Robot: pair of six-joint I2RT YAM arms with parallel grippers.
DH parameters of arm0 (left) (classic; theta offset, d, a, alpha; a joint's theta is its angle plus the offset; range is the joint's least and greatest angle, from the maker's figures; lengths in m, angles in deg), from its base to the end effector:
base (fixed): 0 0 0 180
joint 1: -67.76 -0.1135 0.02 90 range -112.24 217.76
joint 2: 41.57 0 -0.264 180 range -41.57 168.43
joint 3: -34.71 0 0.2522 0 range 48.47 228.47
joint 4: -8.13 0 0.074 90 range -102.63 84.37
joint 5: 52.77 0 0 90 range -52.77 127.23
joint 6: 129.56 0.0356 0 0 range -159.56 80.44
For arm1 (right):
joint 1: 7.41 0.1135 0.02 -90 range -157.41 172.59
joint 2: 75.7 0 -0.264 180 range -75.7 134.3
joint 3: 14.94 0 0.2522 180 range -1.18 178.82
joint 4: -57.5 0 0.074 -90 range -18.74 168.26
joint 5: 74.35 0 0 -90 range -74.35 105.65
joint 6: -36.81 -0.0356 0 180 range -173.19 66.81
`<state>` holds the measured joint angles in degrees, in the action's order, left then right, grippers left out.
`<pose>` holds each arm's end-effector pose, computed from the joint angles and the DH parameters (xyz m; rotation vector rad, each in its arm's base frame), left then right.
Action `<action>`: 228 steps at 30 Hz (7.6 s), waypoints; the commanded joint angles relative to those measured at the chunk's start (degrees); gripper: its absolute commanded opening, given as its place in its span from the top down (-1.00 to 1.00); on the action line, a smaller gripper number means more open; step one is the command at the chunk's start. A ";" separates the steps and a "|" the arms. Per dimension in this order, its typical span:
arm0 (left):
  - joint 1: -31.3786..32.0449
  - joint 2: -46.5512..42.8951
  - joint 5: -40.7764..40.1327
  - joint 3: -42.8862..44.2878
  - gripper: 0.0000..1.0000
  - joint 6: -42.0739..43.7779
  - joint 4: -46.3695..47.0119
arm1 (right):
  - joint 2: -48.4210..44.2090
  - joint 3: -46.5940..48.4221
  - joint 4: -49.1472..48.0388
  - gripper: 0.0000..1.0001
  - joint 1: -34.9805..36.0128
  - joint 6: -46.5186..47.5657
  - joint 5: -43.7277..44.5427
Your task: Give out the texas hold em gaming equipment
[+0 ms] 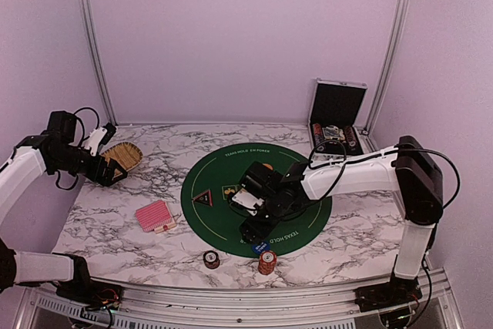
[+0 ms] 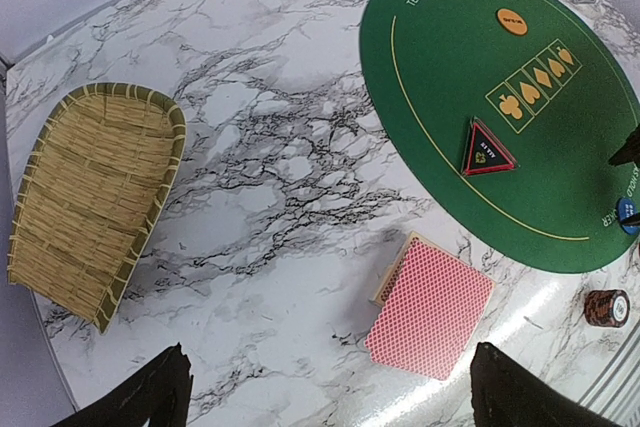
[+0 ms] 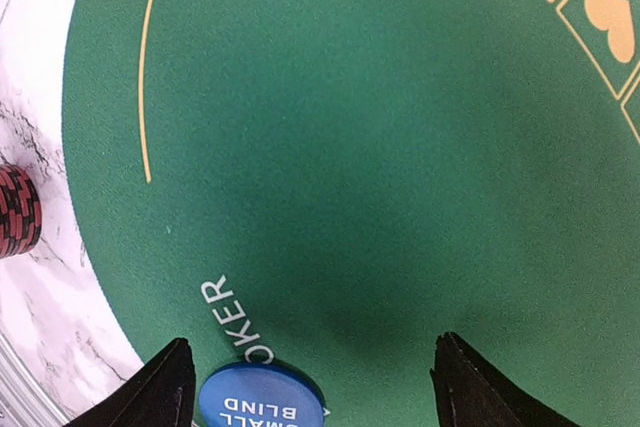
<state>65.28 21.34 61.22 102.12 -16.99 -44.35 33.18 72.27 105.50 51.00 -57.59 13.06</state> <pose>0.2229 -0.0048 0.2892 0.5928 2.2581 -0.2888 0.1966 0.3227 0.1674 -1.3019 2.5293 0.3207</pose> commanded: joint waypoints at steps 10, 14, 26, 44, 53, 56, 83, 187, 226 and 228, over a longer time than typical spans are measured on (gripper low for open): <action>-0.32 -0.02 0.71 1.55 -0.98 1.03 -1.35 | -0.90 0.95 6.34 -0.58 0.47 2.20 1.00; -0.29 -0.25 0.60 1.39 -0.98 1.25 -1.35 | -1.30 1.43 7.66 -0.58 0.47 2.30 0.51; -0.33 -0.51 0.46 1.20 -0.98 1.51 -1.35 | 0.25 3.64 8.84 -0.62 1.73 2.34 -0.23; -0.33 -0.92 0.43 1.12 -0.98 1.86 -1.28 | 4.28 5.68 10.83 -0.62 3.85 2.57 4.92; -0.33 -1.19 0.40 0.95 -0.98 1.93 -1.36 | 4.15 5.76 10.78 -0.45 3.13 2.21 7.67; -0.31 -1.13 0.36 1.00 -0.98 1.94 -1.35 | 3.86 5.42 10.68 -0.42 1.65 2.41 7.95; -0.33 0.31 0.31 2.65 -0.98 1.95 -1.31 | -8.81 -12.79 5.29 -0.22 -11.88 -4.99 10.86; -0.33 -0.04 0.64 4.62 -0.98 1.95 -2.30 | -11.68 1.07 16.72 0.93 12.77 -9.39 2.04; -0.33 -0.50 1.48 3.96 -0.98 2.86 -3.29 | 26.24 39.45 8.82 0.96 -29.22 -2.58 7.55; -0.33 -0.47 1.57 3.86 -0.98 2.92 -3.35 | 26.66 38.85 7.84 0.93 -29.32 -2.47 6.89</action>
<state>65.28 21.84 61.46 105.01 -14.81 -45.34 59.43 109.71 115.12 21.84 -60.58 21.15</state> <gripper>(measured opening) 0.989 0.393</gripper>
